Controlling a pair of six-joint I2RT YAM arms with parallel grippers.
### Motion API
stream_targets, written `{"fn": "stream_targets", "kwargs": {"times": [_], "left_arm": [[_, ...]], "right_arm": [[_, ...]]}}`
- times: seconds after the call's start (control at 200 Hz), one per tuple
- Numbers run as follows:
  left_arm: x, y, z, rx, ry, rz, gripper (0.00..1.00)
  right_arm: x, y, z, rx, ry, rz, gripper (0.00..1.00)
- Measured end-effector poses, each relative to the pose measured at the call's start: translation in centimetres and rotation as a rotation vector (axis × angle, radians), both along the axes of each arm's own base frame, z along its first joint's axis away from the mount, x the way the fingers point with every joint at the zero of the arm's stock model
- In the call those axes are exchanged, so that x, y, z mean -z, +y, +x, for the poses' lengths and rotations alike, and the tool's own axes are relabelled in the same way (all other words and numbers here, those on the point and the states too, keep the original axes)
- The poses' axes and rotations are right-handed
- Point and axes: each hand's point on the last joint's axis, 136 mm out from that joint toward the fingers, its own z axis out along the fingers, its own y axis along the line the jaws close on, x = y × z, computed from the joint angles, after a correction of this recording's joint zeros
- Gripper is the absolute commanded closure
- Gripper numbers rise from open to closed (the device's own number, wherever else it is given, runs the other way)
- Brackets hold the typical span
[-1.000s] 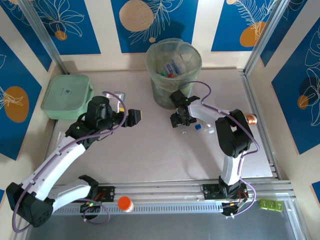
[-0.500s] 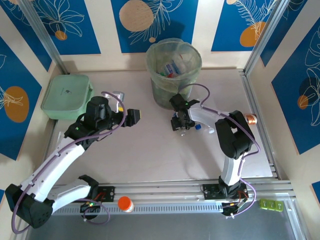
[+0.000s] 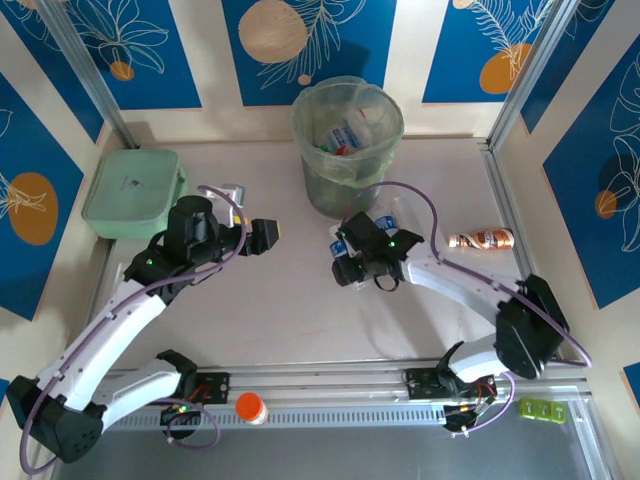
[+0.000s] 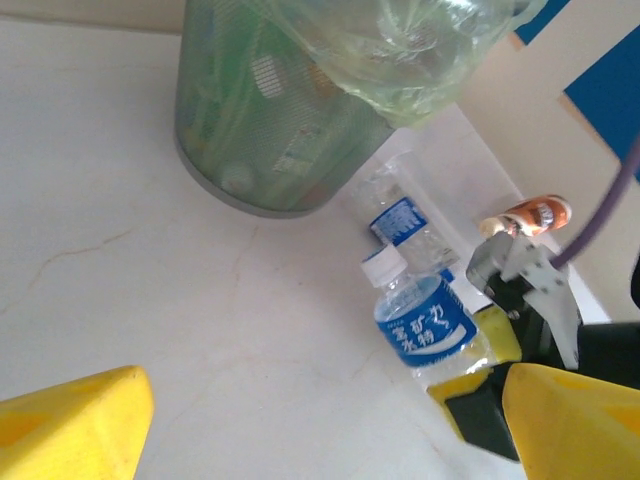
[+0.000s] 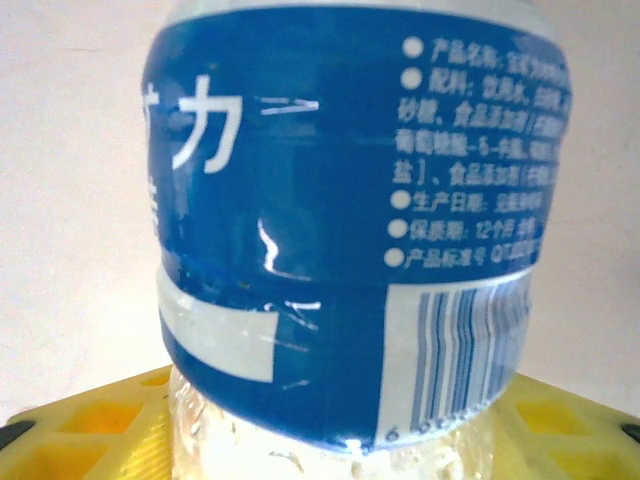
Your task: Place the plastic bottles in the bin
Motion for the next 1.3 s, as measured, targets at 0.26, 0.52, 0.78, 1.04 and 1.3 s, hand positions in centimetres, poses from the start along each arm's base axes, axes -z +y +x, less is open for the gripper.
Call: {"fn": "stream_targets", "kwargs": {"times": [0.26,0.52,0.78,1.04,1.3], "left_arm": [[-2.9,0.0,-1.7,0.032,-0.055,-0.086,0.10],[-3.9,0.4,-2.3,0.036,-0.095,-0.097,0.10],[-3.9,1.1,-2.7,0.026,-0.128,-0.062,0.10],[-3.4,2.0,-2.6,0.005,-0.174,0.001,0.10],[-1.1,2.2,-2.3,0.004,-0.155,0.057,0.10]], "right_arm": [[-6.9,1.9,-2.7,-0.158,-0.216,0.175,0.44],[-16.8,3.3,0.9,-0.168,-0.412,0.280,0.44],[-27.7,0.3,10.2,0.015,-0.580,0.396,0.45],[-28.1,-1.6,20.4,0.148,-0.597,0.323,0.44],[-24.4,-5.3,28.5,0.311,-0.550,0.110,0.42]]}}
